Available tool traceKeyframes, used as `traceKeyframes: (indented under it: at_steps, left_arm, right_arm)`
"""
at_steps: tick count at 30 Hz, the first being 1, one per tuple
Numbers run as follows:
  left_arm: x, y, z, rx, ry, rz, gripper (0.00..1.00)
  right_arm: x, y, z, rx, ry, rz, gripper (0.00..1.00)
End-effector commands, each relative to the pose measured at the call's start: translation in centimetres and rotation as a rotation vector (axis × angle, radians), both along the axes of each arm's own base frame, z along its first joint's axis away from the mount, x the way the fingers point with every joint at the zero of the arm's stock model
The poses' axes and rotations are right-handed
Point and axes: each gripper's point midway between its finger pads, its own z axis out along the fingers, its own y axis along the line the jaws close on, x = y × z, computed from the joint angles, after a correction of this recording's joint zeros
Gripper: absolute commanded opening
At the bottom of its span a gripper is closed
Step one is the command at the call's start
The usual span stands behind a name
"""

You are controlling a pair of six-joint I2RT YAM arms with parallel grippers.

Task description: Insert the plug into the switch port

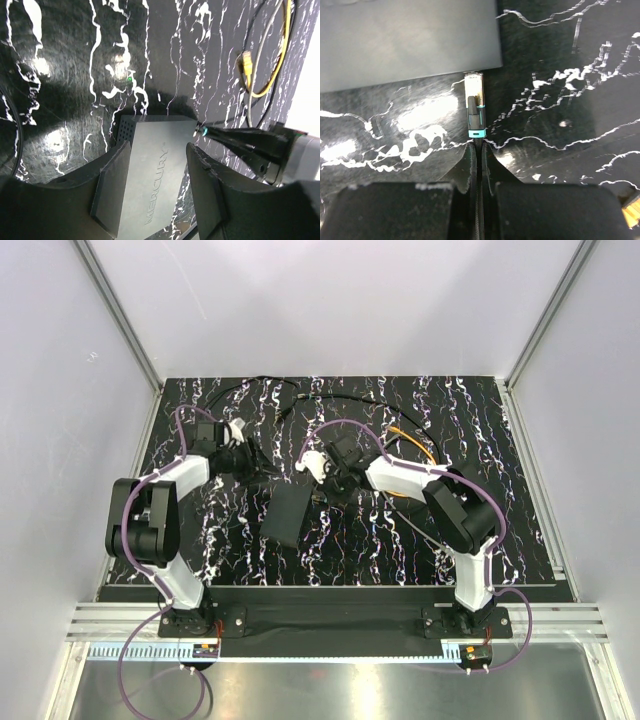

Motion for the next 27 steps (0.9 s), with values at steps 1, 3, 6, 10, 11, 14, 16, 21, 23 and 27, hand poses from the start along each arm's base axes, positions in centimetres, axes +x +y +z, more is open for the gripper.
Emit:
traceKeyframes:
  at_steps: [1, 3, 6, 10, 11, 14, 16, 21, 23, 27]
  left_arm:
    - [-0.2, -0.2, -0.9, 0.029, -0.01, -0.011, 0.53]
    - [-0.6, -0.3, -1.3, 0.034, -0.002, -0.017, 0.53]
    - [-0.8, -0.5, -1.5, 0.036, 0.002, -0.021, 0.53]
    - [-0.8, -0.5, -1.8, 0.044, 0.009, -0.023, 0.53]
    - [-0.8, -0.6, -1.8, 0.047, 0.009, -0.023, 0.53]
    - [-0.8, -0.6, -2.0, 0.06, 0.016, -0.025, 0.53]
    - [-0.8, -0.6, -2.1, 0.067, 0.017, -0.026, 0.53]
    - [-0.9, -0.5, -2.5, 0.07, 0.029, -0.02, 0.52]
    - [-0.9, -0.6, -2.5, 0.068, 0.029, -0.02, 0.52]
    - [-0.9, -0.5, -2.5, 0.071, 0.027, -0.018, 0.52]
  right_arm:
    - [1.2, 0.7, 0.8, 0.009, -0.026, -0.063, 0.0]
    - [1.0, 0.8, 0.7, 0.01, -0.019, -0.063, 0.0]
    - [1.1, 0.8, 0.9, 0.015, -0.033, -0.067, 0.0]
    - [1.4, 1.0, 1.5, 0.034, -0.053, -0.058, 0.0]
    - [1.4, 1.0, 1.7, 0.039, -0.055, -0.058, 0.0]
    - [1.5, 1.3, 2.0, 0.051, -0.059, -0.05, 0.0]
    - [1.4, 1.5, 2.5, 0.063, -0.068, -0.036, 0.0]
    - [0.7, 1.4, 2.8, 0.073, -0.05, -0.018, 0.0]
    - [0.5, 1.4, 2.8, 0.076, -0.047, -0.015, 0.0]
    - [0.0, 1.7, 3.1, 0.094, -0.031, -0.008, 0.0]
